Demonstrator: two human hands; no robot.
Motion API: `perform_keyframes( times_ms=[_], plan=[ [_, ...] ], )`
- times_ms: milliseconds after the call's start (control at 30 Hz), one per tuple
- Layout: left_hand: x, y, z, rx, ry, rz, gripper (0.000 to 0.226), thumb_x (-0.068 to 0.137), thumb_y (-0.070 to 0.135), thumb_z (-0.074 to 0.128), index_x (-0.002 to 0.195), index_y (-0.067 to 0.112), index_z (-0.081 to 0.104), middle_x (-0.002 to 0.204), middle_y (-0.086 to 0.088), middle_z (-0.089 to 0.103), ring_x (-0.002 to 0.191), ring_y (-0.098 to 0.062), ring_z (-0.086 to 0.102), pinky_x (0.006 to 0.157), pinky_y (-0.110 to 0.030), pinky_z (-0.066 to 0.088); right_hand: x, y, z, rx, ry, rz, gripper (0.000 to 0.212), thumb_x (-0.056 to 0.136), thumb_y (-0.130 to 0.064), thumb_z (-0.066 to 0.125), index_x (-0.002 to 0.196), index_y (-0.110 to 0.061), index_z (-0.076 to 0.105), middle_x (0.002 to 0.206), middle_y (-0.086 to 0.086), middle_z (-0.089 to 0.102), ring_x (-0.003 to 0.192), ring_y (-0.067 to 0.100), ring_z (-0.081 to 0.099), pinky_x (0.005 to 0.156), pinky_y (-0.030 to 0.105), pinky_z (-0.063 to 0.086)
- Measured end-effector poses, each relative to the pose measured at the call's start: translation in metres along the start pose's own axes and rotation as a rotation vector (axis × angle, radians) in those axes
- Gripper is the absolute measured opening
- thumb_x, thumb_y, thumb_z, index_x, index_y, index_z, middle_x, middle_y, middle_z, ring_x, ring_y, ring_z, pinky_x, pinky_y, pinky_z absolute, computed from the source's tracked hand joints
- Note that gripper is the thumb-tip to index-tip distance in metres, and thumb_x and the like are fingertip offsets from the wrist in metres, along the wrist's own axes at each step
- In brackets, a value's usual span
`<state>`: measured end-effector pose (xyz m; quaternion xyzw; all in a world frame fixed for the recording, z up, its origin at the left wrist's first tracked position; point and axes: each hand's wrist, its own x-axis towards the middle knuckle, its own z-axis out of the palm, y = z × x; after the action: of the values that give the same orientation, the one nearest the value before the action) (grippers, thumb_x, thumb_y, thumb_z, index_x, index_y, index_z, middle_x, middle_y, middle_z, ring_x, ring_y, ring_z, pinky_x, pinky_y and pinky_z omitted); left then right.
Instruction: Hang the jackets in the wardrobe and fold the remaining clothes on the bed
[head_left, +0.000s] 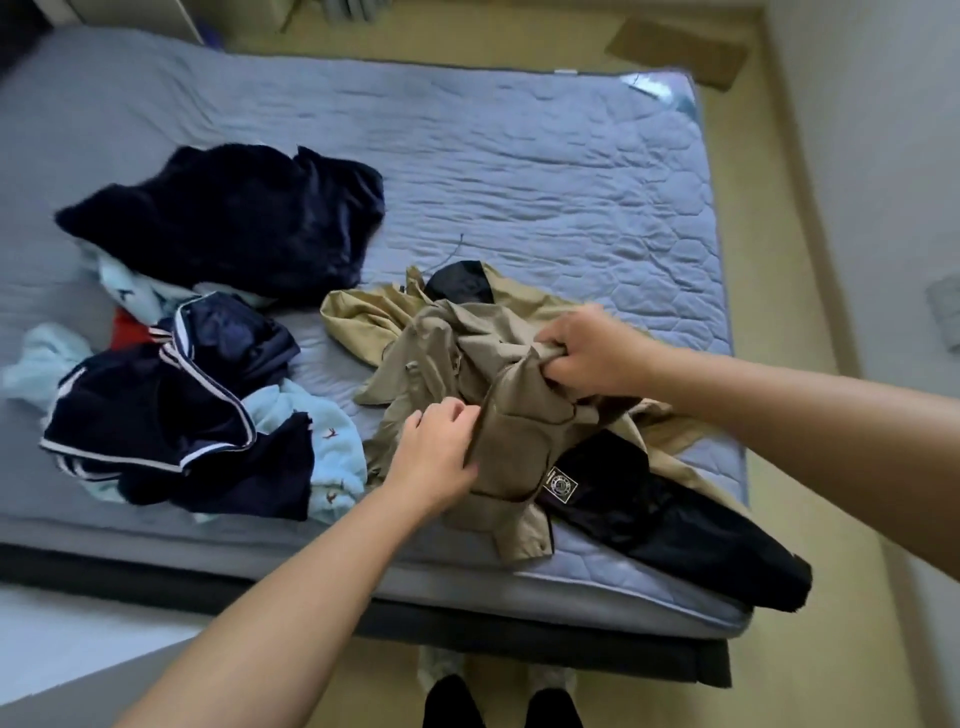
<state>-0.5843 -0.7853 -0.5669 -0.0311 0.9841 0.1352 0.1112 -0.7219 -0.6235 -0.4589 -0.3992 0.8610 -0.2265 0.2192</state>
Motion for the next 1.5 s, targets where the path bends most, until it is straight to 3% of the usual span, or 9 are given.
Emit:
perform_keyframes(
  times_ms=[100, 233, 333, 467, 567, 800, 967, 1267, 1500],
  plan=[
    [-0.013, 0.028, -0.057, -0.166, 0.319, -0.038, 0.039, 0.075, 0.029, 0.066, 0.110, 0.016, 0.054, 0.102, -0.003, 0.055, 0.095, -0.025, 0.052, 0.076, -0.037, 0.035, 0.000, -0.054, -0.060, 0.063, 0.067, -0.024, 0.031, 0.073, 0.004, 0.052, 0.052, -0.013, 0.035, 0.050, 0.002, 0.032, 0.049, 0.013, 0.031, 0.049, 0.023, 0.027],
    [-0.019, 0.044, -0.142, -0.610, 0.384, -0.189, 0.007, 0.080, 0.020, 0.056, 0.085, 0.017, 0.052, 0.081, -0.005, 0.063, 0.081, -0.032, 0.057, 0.070, -0.039, 0.046, -0.013, -0.117, -0.133, 0.173, 0.182, -0.015, 0.029, 0.078, 0.003, 0.052, 0.053, -0.007, 0.040, 0.049, -0.003, 0.033, 0.042, 0.005, 0.034, 0.042, 0.015, 0.026],
    [-0.022, 0.044, -0.201, -0.799, 0.464, -0.262, 0.017, 0.080, 0.007, 0.053, 0.071, 0.020, 0.044, 0.065, 0.000, 0.054, 0.067, -0.023, 0.052, 0.061, -0.031, 0.040, -0.027, -0.156, -0.175, 0.266, 0.265, -0.017, 0.025, 0.083, 0.000, 0.054, 0.058, -0.002, 0.049, 0.051, -0.001, 0.036, 0.042, 0.003, 0.033, 0.042, 0.015, 0.028],
    [-0.034, 0.040, -0.277, -0.911, 0.538, -0.236, 0.013, 0.086, 0.011, 0.048, 0.087, 0.023, 0.042, 0.077, 0.005, 0.055, 0.070, -0.007, 0.049, 0.056, -0.024, 0.033, -0.047, -0.204, -0.227, 0.496, 0.311, -0.042, 0.034, 0.085, 0.000, 0.055, 0.054, -0.014, 0.051, 0.053, -0.005, 0.042, 0.049, 0.005, 0.039, 0.048, 0.019, 0.032],
    [-0.046, 0.031, -0.332, -0.834, 0.541, -0.144, 0.016, 0.093, 0.018, 0.044, 0.107, 0.022, 0.040, 0.086, 0.002, 0.060, 0.077, -0.012, 0.057, 0.058, -0.024, 0.038, -0.061, -0.238, -0.265, 0.672, 0.231, -0.090, 0.028, 0.088, -0.001, 0.055, 0.063, -0.012, 0.059, 0.055, -0.004, 0.052, 0.051, 0.006, 0.048, 0.051, 0.017, 0.038],
    [-0.071, 0.007, -0.471, -0.396, 0.847, -0.002, 0.007, 0.095, 0.011, 0.044, 0.097, 0.008, 0.051, 0.081, -0.004, 0.056, 0.072, -0.019, 0.047, 0.062, -0.026, 0.028, -0.084, -0.274, -0.326, 0.564, -0.035, -0.108, 0.014, 0.093, -0.007, 0.050, 0.080, -0.011, 0.056, 0.079, 0.003, 0.058, 0.074, 0.012, 0.057, 0.072, 0.023, 0.047],
    [-0.096, 0.001, -0.544, -0.069, 0.841, 0.184, 0.023, 0.099, 0.021, 0.044, 0.087, 0.007, 0.057, 0.084, -0.018, 0.063, 0.078, -0.032, 0.058, 0.069, -0.037, 0.042, -0.104, -0.272, -0.379, 0.238, 0.105, -0.007, 0.025, 0.096, -0.016, 0.049, 0.106, 0.002, 0.063, 0.096, 0.007, 0.064, 0.091, 0.017, 0.060, 0.086, 0.028, 0.048],
    [-0.120, 0.003, -0.621, 0.154, 0.523, 0.160, 0.024, 0.099, 0.025, 0.047, 0.088, 0.015, 0.066, 0.092, -0.009, 0.066, 0.080, -0.019, 0.053, 0.067, -0.026, 0.030, -0.143, -0.257, -0.423, -0.271, 0.225, 0.340, 0.016, 0.084, -0.035, 0.069, 0.088, -0.020, 0.069, 0.087, -0.001, 0.070, 0.081, 0.014, 0.067, 0.074, 0.024, 0.054],
    [-0.125, -0.008, -0.631, 0.037, 0.488, 0.079, 0.026, 0.094, 0.022, 0.052, 0.071, 0.021, 0.065, 0.074, -0.001, 0.065, 0.069, -0.014, 0.054, 0.061, -0.024, 0.038, -0.168, -0.262, -0.453, -0.354, 0.697, 0.254, 0.029, 0.084, -0.035, 0.068, 0.057, -0.024, 0.064, 0.064, -0.001, 0.060, 0.065, 0.016, 0.055, 0.054, 0.024, 0.036]
  ],
)
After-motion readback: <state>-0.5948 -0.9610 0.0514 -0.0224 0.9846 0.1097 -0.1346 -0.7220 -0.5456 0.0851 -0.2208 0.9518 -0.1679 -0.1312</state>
